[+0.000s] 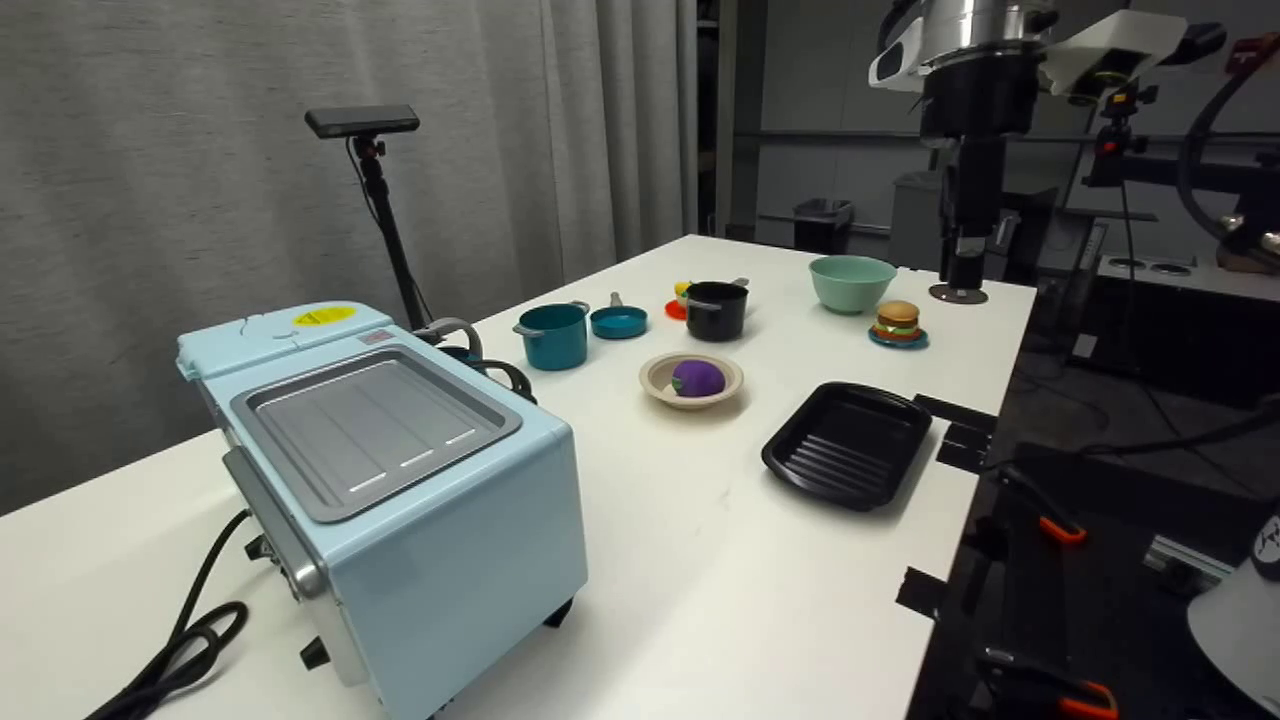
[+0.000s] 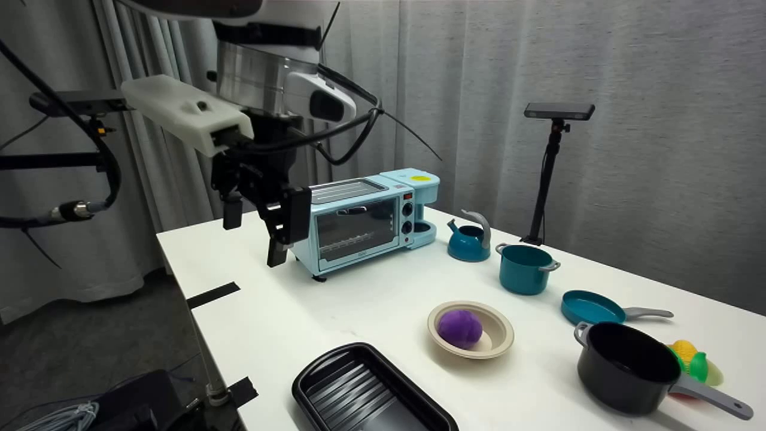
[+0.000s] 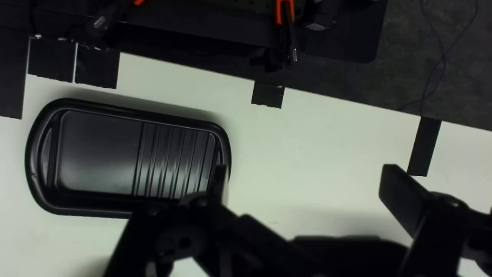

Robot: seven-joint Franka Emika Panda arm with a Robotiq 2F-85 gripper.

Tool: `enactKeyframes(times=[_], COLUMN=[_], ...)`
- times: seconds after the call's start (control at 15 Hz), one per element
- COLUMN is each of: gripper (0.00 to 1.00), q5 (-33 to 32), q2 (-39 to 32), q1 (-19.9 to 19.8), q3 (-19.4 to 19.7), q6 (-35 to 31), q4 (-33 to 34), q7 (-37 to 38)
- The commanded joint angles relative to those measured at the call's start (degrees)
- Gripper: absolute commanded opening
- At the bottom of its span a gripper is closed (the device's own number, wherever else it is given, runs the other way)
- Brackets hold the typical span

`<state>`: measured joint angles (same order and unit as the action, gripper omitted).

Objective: Remove the purple object from the plate

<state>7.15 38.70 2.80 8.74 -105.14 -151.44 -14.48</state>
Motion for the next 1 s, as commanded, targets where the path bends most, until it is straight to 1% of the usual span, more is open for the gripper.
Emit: enactKeyframes(times=[0.0,0.6,0.67,0.73,0.93], gripper=[1.0,1.0,1.0,1.0,1.0], q5=[0.4,-0.1,-1.1,-1.8,-3.6], q2=[-0.1,-0.1,-2.4,-3.1,-7.1], q1=[-0.8,-1.0,-1.7,-2.0,-2.8], q3=[-0.7,-1.0,-0.1,-0.3,-0.1], q6=[0.2,0.3,8.4,8.8,14.4], q4=[0.1,0.1,10.6,11.9,22.7], q7=[-0.4,0.0,0.4,0.6,0.7])
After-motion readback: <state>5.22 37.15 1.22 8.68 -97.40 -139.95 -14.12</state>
